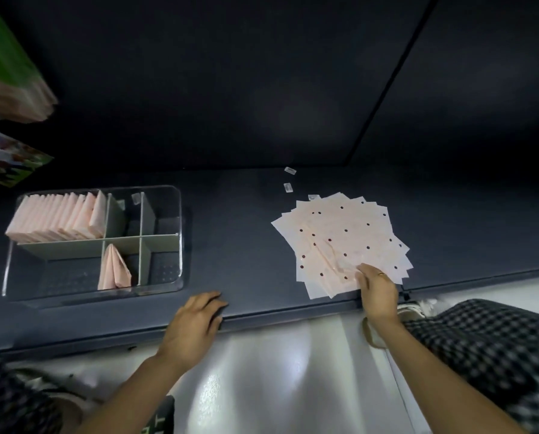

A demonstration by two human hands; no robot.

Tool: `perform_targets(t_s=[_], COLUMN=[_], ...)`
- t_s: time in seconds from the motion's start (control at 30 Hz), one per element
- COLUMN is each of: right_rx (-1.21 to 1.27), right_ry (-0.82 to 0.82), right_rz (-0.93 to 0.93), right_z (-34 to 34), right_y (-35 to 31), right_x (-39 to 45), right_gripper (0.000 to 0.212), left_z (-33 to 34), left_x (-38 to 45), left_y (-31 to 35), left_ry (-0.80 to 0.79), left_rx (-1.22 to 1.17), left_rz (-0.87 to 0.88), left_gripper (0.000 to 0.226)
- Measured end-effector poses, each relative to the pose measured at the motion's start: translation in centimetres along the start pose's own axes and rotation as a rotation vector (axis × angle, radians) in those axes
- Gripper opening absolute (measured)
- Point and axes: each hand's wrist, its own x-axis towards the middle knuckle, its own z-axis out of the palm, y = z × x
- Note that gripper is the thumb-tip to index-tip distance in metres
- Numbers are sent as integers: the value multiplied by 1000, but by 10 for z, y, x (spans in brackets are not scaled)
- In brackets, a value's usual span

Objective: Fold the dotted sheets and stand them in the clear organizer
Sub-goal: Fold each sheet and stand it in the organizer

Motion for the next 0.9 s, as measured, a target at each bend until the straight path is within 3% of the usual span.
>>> perform_targets(t_s=[0.13, 0.2, 0.27, 0.4, 0.5, 0.57, 0.67, 0.77, 0.9], right_rx=[22, 53, 82, 62, 120, 180, 281, 392, 440], right_ry=[77, 155, 116, -197, -423, -555, -741, -962, -1096], right_rz=[-35, -143, -279, -461, -467, -435, -387, -323, -226], right_z=[-7, -10, -10, 6, 17, 21, 15, -10, -43], right_y=[-4, -21, -47, -97, -125, -139, -152, -159, -138], right_x=[-1, -5, -12, -34, -55, -64, -66, -53, -21], right_gripper=[25, 21, 18, 20, 24, 20, 20, 25, 38], left_z=[3, 3, 0, -5, -5, -5, -9, -9, -13], left_x=[-1, 0, 5, 16, 18, 17, 14, 13, 14], left_y=[6, 12, 22, 46, 51, 48, 41, 30, 25], left_ry=[30, 4, -9, 30, 2, -48, -77, -83, -34], left_rx=[-17, -4, -5, -88, -155, -225, -294, -417, -752], left_rz=[-31, -32, 0, 87, 85, 27, -72, -133, -274], left_gripper=[33, 36, 41, 60, 72, 61, 6, 29, 26])
